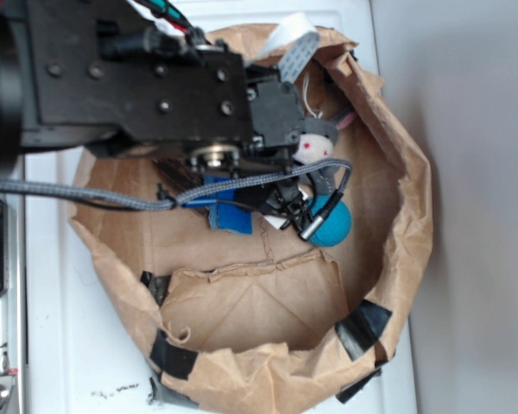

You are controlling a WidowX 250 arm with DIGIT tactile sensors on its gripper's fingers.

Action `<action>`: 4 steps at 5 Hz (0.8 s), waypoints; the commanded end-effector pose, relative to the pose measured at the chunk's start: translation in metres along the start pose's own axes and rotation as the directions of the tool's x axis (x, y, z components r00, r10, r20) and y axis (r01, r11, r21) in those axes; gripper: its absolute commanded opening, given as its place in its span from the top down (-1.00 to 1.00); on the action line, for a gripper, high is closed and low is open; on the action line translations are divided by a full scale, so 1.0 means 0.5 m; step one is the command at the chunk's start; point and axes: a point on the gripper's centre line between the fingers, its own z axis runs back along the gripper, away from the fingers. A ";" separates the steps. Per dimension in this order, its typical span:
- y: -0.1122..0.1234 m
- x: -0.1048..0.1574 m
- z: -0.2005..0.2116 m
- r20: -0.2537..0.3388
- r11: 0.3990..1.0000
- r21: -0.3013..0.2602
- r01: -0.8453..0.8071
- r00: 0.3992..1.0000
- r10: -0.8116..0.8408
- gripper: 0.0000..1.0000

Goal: Grab the blue sponge.

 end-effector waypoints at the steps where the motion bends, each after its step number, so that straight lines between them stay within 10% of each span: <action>1: -0.020 0.036 -0.025 -0.026 1.000 -0.016 0.008 1.000 -0.009 -1.00; 4: 0.014 -0.032 -0.084 0.019 0.987 0.148 0.056 0.998 -0.060 -1.00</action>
